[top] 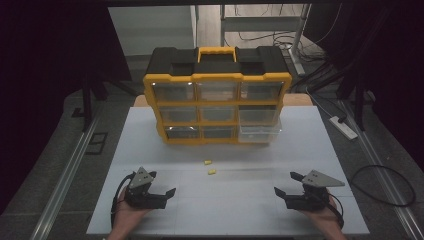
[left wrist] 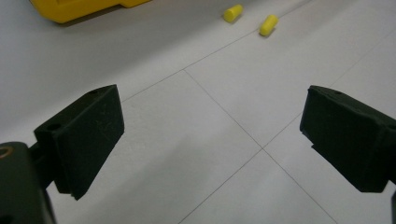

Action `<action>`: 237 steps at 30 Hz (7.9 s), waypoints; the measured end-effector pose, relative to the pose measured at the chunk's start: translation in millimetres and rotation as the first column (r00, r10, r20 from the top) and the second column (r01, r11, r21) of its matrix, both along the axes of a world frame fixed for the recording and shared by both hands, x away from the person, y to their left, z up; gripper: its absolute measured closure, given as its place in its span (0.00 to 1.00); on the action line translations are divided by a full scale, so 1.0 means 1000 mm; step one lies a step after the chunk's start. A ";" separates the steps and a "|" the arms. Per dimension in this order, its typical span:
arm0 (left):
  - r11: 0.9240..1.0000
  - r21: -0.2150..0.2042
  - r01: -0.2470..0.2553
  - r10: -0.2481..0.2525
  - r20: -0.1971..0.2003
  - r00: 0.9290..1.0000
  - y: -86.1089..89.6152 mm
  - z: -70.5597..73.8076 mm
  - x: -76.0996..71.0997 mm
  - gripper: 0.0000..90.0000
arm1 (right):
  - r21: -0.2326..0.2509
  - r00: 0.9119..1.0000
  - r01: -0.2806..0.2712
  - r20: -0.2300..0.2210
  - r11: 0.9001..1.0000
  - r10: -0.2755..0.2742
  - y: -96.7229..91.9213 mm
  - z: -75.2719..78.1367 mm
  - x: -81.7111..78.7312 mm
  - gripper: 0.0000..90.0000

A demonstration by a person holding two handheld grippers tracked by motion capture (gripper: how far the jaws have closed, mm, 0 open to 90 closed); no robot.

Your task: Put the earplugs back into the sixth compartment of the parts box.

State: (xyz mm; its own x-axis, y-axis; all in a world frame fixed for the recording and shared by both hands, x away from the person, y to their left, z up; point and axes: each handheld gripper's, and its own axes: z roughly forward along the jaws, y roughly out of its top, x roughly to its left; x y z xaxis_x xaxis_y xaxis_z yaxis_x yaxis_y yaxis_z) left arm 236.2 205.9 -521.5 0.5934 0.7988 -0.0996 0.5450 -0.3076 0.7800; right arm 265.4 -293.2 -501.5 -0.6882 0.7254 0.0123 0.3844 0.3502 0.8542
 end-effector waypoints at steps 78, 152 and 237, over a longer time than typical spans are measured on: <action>0.982 0.071 0.173 -0.170 -0.046 0.984 -0.063 0.039 0.052 0.09 | -0.010 1.000 -0.001 -0.011 1.000 0.001 0.000 -0.003 0.000 0.21; 0.906 0.277 0.319 -0.269 -0.204 0.941 -0.127 0.002 0.144 0.50 | -0.035 1.000 -0.010 -0.022 0.999 0.010 0.002 -0.006 0.000 0.21; 0.950 -0.080 0.303 -0.292 0.125 0.948 -0.097 0.112 0.105 0.89 | -0.030 1.000 0.004 -0.010 1.000 -0.004 0.000 -0.006 0.001 0.21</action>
State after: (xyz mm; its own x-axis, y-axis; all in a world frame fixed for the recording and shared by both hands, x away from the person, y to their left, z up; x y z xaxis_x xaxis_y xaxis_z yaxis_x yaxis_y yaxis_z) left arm 341.1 108.9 -409.4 0.8142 0.5738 -0.0885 0.3494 -0.3624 0.8640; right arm 266.1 -292.8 -507.3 -0.6854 0.7281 -0.0023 0.3945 0.3740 0.8394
